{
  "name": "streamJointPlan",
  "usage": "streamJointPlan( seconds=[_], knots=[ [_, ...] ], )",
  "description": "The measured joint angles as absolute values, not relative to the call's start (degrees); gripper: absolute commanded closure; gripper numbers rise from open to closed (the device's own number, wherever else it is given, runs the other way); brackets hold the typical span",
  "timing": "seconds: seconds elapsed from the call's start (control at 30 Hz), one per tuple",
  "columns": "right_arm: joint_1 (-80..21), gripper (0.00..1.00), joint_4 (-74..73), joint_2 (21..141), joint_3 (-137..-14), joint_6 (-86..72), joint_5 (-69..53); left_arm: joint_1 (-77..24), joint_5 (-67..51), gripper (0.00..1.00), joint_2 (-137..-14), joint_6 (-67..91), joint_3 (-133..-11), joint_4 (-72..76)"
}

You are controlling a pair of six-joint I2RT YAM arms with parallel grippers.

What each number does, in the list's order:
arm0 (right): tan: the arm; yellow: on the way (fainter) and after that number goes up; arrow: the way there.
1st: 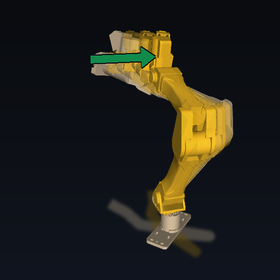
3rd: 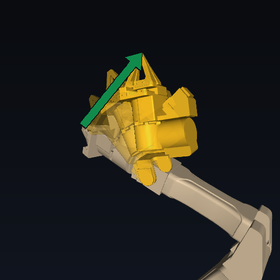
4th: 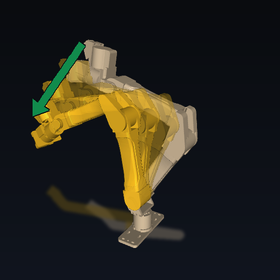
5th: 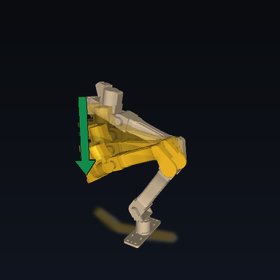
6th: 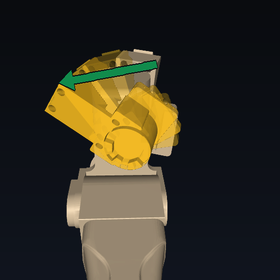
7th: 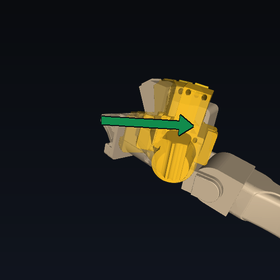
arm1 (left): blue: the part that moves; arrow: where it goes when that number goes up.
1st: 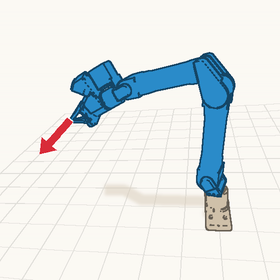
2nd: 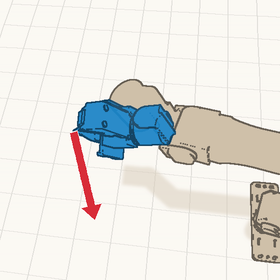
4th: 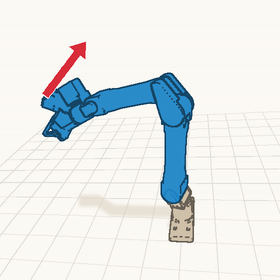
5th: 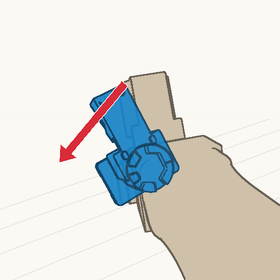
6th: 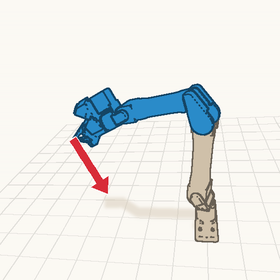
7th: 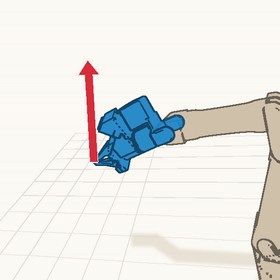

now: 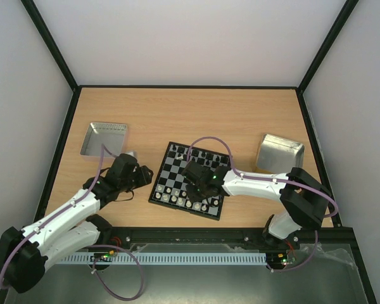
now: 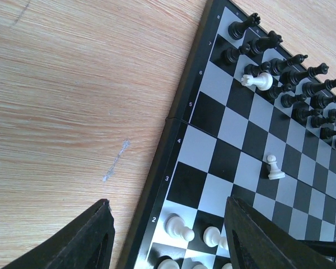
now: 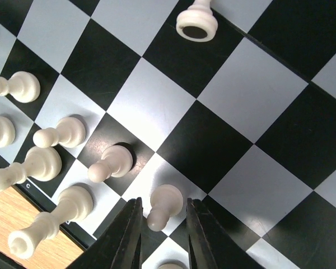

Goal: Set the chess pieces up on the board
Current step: Place the chess piece on the chessboard, then pick up the chess piece from the chessboard.

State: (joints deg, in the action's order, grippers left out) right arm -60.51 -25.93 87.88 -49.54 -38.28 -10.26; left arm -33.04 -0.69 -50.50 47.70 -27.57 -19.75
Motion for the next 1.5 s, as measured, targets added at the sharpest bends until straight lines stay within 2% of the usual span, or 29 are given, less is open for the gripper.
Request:
streamJointPlan(
  seconds=[0.33,0.63,0.83,1.27,1.5],
  knots=[
    [-60.6,0.65,-26.5,86.9,-51.2,-39.9,-3.9,-32.9,-1.0,0.43,-50.4,47.4,-27.6,-19.6],
    [-60.6,0.63,-25.5,93.6,-59.8,-42.5,5.9,-32.9,-0.8,0.42,-50.2,47.4,-27.6,-19.6],
    [-60.6,0.66,-25.4,98.3,-61.9,-43.4,9.7,-32.8,-0.8,0.42,-49.6,47.4,-27.6,-19.7],
    [-60.6,0.74,-24.6,101.4,-62.0,-43.7,9.2,-32.8,-0.6,0.41,-49.4,47.4,-27.6,-19.7],
    [-60.6,0.86,-23.6,103.1,-62.0,-43.7,9.4,-32.8,-0.6,0.41,-49.4,47.4,-27.6,-19.7]
  ],
)
